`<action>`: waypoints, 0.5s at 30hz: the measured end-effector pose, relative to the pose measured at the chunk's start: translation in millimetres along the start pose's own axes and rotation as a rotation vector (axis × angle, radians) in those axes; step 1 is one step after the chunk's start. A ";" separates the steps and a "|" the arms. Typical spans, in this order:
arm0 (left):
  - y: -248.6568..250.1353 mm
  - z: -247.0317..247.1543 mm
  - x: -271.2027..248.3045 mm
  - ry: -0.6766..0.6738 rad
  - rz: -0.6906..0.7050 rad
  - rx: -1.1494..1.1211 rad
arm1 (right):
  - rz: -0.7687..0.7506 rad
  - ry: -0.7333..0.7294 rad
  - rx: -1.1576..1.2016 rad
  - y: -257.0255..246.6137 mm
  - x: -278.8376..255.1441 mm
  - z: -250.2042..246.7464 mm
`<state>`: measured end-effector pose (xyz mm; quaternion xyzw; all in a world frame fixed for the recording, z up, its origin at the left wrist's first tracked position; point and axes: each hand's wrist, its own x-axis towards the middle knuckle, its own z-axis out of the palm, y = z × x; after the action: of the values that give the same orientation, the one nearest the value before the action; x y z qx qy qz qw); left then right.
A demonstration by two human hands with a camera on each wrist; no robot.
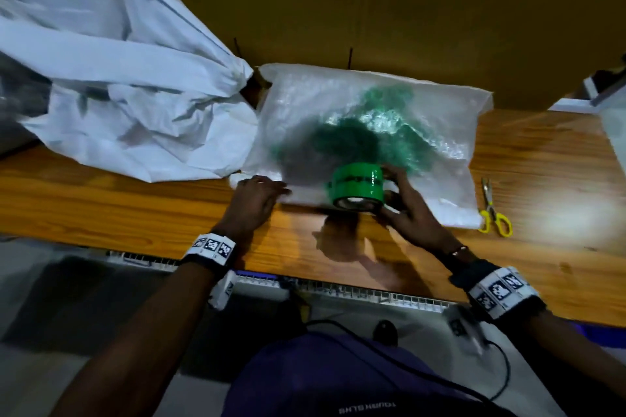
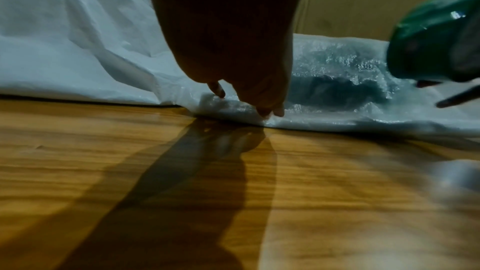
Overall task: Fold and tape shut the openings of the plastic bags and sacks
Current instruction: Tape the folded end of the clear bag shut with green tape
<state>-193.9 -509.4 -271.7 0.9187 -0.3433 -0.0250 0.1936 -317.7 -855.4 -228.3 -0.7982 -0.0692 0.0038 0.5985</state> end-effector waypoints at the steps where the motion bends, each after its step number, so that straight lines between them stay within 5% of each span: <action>1: -2.3 -0.6 -2.2 0.000 0.021 -0.011 | 0.013 -0.005 0.010 -2.8 12.5 20.1; 7: -16.5 -3.0 -9.1 0.038 0.060 -0.155 | 0.014 0.008 -0.054 2.9 42.4 79.2; 11: -14.1 -3.5 -8.5 0.110 -0.141 -0.360 | 0.019 0.015 -0.068 8.5 40.3 91.6; 15: -3.9 2.7 0.7 0.016 -0.249 -0.444 | 0.033 0.009 -0.089 11.4 44.6 95.2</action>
<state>-191.4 -508.0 -275.6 0.8890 -0.2122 -0.1161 0.3888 -280.8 -762.4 -262.8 -0.8251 -0.0532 0.0070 0.5624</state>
